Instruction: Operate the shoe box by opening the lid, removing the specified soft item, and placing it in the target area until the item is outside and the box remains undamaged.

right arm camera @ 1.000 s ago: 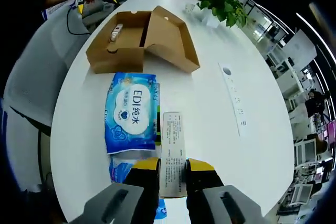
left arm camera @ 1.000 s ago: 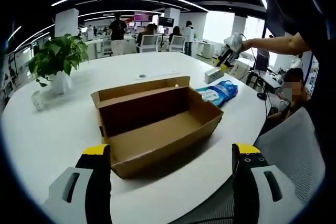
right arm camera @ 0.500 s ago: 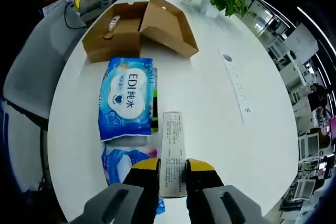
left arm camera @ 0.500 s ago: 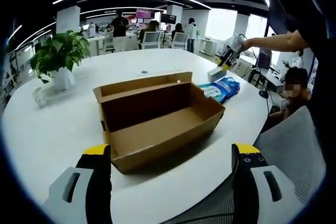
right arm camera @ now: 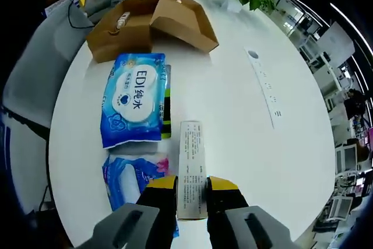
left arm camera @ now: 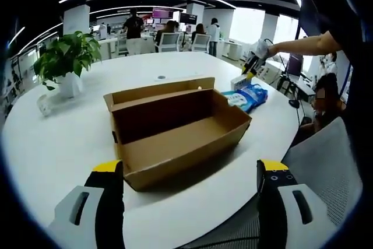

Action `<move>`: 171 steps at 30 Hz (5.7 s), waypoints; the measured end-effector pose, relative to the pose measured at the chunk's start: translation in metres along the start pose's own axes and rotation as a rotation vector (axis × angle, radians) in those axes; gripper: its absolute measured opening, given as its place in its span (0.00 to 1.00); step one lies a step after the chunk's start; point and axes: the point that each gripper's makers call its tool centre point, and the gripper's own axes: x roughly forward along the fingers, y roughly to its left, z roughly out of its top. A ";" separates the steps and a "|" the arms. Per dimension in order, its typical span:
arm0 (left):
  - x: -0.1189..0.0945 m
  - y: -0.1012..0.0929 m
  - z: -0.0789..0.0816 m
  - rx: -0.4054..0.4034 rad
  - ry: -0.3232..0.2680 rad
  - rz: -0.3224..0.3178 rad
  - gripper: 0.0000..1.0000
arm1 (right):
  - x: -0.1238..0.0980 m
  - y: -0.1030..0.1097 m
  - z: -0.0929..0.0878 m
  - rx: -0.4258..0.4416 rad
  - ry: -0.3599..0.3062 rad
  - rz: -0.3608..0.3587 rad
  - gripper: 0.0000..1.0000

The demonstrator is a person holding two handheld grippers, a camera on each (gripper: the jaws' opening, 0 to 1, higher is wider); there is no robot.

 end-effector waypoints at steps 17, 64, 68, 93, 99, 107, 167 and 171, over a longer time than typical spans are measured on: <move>0.000 -0.003 -0.002 -0.001 0.021 0.002 0.98 | 0.013 0.005 -0.032 -0.081 0.116 0.024 0.15; -0.005 0.003 -0.011 -0.013 0.032 0.004 0.97 | 0.011 -0.008 -0.038 -0.107 0.145 -0.043 0.27; -0.007 0.003 -0.010 -0.013 0.027 0.006 0.97 | 0.005 -0.009 -0.033 -0.091 0.133 -0.067 0.30; -0.014 0.016 -0.002 0.039 0.007 -0.010 0.96 | -0.038 0.028 0.008 0.070 0.034 -0.152 0.47; -0.020 0.024 -0.001 0.064 0.019 -0.008 0.95 | -0.050 0.040 0.023 0.136 -0.012 -0.192 0.56; -0.027 0.036 0.002 0.068 0.015 0.009 0.93 | -0.070 0.058 0.048 0.246 -0.118 -0.237 0.62; 0.006 0.049 0.038 0.326 0.233 -0.187 0.82 | -0.107 0.239 0.145 0.641 -0.436 -0.362 0.96; 0.015 0.046 0.040 0.368 0.261 -0.214 0.80 | -0.105 0.250 0.149 0.648 -0.436 -0.357 0.96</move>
